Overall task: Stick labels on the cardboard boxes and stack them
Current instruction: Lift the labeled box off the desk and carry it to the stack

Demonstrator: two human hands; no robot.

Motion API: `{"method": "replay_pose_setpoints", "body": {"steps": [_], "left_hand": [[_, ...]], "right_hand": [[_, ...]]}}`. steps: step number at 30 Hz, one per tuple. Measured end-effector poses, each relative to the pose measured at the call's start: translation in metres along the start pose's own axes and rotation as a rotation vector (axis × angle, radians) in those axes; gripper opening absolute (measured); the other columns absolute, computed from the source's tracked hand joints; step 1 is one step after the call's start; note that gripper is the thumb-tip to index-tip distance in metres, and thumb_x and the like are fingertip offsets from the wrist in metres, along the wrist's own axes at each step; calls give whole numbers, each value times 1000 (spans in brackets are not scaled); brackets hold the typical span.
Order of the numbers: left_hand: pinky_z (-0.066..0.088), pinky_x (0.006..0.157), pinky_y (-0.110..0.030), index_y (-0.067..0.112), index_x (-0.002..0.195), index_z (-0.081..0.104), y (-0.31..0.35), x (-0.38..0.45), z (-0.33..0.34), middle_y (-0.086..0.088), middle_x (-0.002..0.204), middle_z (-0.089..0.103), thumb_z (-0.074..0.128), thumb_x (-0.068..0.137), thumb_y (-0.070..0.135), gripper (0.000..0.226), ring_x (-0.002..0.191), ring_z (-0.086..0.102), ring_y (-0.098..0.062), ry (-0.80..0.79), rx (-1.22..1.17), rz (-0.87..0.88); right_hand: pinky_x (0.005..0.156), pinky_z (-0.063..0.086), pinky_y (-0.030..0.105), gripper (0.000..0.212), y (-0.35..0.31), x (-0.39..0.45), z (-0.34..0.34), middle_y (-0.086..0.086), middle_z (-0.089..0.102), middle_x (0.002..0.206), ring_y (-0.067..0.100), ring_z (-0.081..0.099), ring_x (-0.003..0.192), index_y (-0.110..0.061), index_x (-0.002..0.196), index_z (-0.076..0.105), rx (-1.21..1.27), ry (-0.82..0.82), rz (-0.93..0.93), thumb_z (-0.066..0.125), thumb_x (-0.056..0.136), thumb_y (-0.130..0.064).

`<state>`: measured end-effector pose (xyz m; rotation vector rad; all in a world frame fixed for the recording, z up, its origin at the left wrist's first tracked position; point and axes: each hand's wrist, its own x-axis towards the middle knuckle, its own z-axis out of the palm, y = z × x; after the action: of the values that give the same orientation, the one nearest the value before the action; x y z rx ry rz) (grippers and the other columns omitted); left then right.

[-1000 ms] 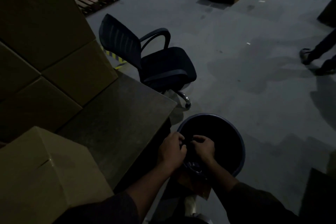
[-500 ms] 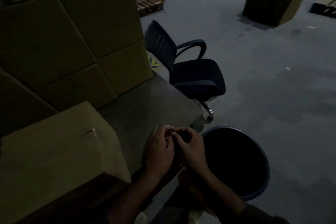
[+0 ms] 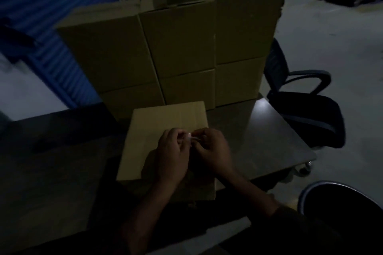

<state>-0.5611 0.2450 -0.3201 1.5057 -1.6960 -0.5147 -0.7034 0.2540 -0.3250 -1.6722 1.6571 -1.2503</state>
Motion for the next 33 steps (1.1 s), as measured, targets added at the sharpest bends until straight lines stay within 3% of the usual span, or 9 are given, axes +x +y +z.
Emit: {"method": "replay_pose_setpoints", "body": {"steps": [3, 8, 13, 15, 21, 24, 26, 30, 33], "left_hand": [[54, 91, -45, 27, 116, 64, -57, 6, -31, 2, 121, 56, 66, 93, 54, 35, 111, 60, -24, 2, 236, -86], [40, 107, -54, 32, 123, 63, -109, 19, -77, 0, 133, 51, 72, 82, 68, 55, 128, 46, -28, -51, 478, -241], [37, 108, -45, 23, 124, 72, -142, 50, -103, 1, 136, 60, 69, 99, 37, 29, 130, 52, -27, -100, 412, -3], [36, 112, -40, 17, 136, 67, -144, 61, -112, -3, 146, 58, 59, 105, 26, 33, 137, 51, -28, -144, 409, 33], [-2, 131, -47, 23, 168, 20, -149, 37, -119, 7, 177, 9, 23, 113, 38, 57, 163, 3, -11, -397, 610, 156], [-4, 132, -45, 24, 168, 20, -161, 31, -125, 8, 177, 10, -8, 98, 51, 81, 162, 3, -7, -390, 606, 239], [-5, 132, -46, 22, 169, 18, -164, 32, -124, 6, 177, 10, -10, 93, 50, 85, 162, 3, -8, -388, 631, 276], [-7, 131, -46, 18, 169, 12, -161, 31, -126, 3, 178, 5, -12, 88, 48, 90, 163, -2, -10, -421, 661, 288], [-3, 132, -46, 19, 169, 14, -158, 33, -126, 4, 177, 8, -13, 87, 50, 92, 163, 2, -9, -417, 630, 273]], "right_hand": [[94, 48, 35, 20, 6, 9, 25, -8, 68, 123, 17, 55, 120, -31, 106, 74, -343, -57, -78, 69, 87, -37], [105, 33, 28, 23, -16, -7, 40, 3, 56, 143, 25, 41, 138, -22, 116, 74, -392, -69, 7, 68, 93, -25], [79, 43, 43, 30, -68, -65, 79, -2, 60, 112, 27, 55, 104, -31, 105, 69, -810, -72, -55, 48, 87, -42], [88, 38, 43, 32, -86, -63, 93, -3, 53, 119, 25, 50, 111, -32, 120, 62, -840, -213, -107, 48, 93, -42], [123, 12, 50, 67, -69, -7, 134, -5, 20, 168, 17, 13, 155, -31, 161, 19, -770, -587, -328, 28, 102, -60], [124, 1, 56, 85, -49, 17, 122, -5, -1, 171, 15, -5, 157, -26, 163, 6, -911, -518, -166, 14, 96, -76], [124, 0, 57, 87, -56, 13, 134, -2, -2, 171, 15, -7, 156, -22, 163, 5, -896, -528, -175, 6, 93, -73], [126, 3, 50, 71, -62, -2, 149, -5, 5, 171, 13, -3, 156, -29, 163, 10, -837, -617, -362, 12, 100, -60], [124, 5, 57, 59, -55, 7, 129, -9, 6, 170, 16, 1, 157, -45, 159, 11, -878, -490, -246, 17, 103, -62]]}}
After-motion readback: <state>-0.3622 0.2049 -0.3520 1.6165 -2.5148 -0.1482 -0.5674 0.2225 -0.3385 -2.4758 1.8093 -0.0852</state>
